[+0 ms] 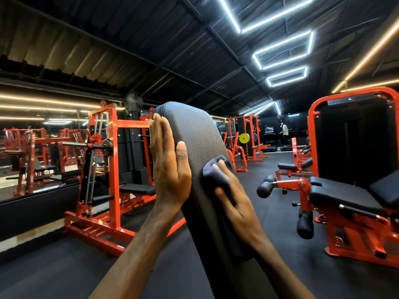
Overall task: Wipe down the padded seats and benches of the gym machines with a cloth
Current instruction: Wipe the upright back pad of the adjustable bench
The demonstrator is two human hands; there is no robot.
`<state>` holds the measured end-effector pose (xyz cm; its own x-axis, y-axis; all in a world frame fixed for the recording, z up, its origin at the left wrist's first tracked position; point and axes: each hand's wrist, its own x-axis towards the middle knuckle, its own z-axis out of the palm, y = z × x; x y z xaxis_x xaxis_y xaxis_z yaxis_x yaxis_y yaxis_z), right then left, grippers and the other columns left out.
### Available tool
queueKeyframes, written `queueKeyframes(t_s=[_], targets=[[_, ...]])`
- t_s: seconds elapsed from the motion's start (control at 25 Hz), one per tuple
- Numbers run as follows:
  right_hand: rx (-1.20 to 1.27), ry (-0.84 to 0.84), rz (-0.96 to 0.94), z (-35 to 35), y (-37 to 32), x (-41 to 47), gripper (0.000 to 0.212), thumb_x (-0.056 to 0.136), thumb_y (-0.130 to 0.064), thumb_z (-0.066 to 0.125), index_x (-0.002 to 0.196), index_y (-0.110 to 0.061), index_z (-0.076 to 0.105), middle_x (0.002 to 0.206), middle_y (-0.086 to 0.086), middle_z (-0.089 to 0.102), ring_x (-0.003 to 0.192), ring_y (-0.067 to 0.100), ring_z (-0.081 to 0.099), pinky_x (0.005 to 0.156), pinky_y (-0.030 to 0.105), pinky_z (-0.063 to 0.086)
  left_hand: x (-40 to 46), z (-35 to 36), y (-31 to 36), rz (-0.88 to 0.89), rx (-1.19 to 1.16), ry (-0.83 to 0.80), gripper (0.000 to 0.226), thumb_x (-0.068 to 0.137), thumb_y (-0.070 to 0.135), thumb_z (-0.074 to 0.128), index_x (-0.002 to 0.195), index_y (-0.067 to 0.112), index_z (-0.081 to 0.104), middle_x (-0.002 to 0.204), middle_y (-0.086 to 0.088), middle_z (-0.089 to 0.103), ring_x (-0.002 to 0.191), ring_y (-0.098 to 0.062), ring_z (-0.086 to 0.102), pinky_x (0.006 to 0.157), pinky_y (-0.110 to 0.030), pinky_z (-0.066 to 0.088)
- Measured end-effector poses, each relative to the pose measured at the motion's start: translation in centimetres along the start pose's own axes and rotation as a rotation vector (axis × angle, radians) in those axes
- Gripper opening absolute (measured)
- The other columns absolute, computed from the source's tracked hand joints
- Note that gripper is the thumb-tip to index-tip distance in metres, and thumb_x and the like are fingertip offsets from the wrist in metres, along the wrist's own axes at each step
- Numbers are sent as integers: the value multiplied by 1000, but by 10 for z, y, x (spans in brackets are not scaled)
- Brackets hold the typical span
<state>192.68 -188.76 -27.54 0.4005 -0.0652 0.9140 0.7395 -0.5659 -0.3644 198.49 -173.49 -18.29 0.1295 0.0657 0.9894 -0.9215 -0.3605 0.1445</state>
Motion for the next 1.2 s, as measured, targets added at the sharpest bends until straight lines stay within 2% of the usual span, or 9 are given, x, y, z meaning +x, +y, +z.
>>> queueKeyframes(t_s=[0.12,0.28,0.4,0.56,0.72,0.84,0.96,1.12,1.2], targets=[[0,46,113,19,-28,30,52,107,-40,47,158,-34,45,168,-19,33,157,0,20,129,48,22,-1,-1,-4,4,-6,0,62,111,21,35,167,4,15,177,-8,7,164,-19,2,132,-52,9],[30,-71,-28,7,-31,-16,54,107,-27,54,160,-31,42,170,-16,29,159,9,20,129,51,21,0,-1,-6,-11,-27,-15,62,111,23,34,167,7,15,177,-5,6,164,-17,1,133,-50,8],[30,-14,47,2,-14,-28,51,108,-26,51,159,-25,45,169,-10,34,159,13,24,128,54,23,0,-1,-4,-10,-14,6,61,111,20,35,167,5,17,177,-8,9,164,-19,3,133,-50,9],[11,76,160,17,-27,4,50,106,-37,49,156,-42,41,168,-17,33,157,2,22,129,50,23,-1,-1,-3,6,16,1,60,112,20,34,166,3,18,176,-10,9,164,-22,4,132,-53,11],[4,-64,-10,0,-23,-56,56,106,-22,55,160,-28,41,171,-12,29,160,13,22,128,55,21,-11,1,3,-32,15,-2,60,112,19,33,167,4,15,177,-10,5,164,-20,1,132,-52,10],[34,-3,77,-4,-6,-55,52,107,-22,52,158,-25,45,169,-10,35,159,16,25,126,59,24,-31,4,9,-49,15,14,61,111,17,34,167,4,13,177,-9,3,164,-19,-1,133,-50,7],[36,34,145,11,-13,-28,47,107,-28,49,154,-27,50,165,-9,40,158,16,28,126,56,26,-49,4,11,-38,18,7,62,111,18,34,167,3,12,177,-7,1,164,-20,-1,133,-47,6],[34,-46,-34,-4,-2,-66,57,105,-18,55,160,-25,41,170,-11,31,160,16,23,128,52,22,-71,5,19,-54,24,-24,63,111,19,35,166,2,11,177,-8,-1,164,-22,-2,133,-46,5],[18,-4,33,-8,15,-66,55,105,-18,53,159,-22,43,170,-11,33,160,13,23,129,54,23,-82,5,22,-50,32,-13,63,110,17,37,165,0,12,177,-10,1,164,-25,-1,133,-48,6]])
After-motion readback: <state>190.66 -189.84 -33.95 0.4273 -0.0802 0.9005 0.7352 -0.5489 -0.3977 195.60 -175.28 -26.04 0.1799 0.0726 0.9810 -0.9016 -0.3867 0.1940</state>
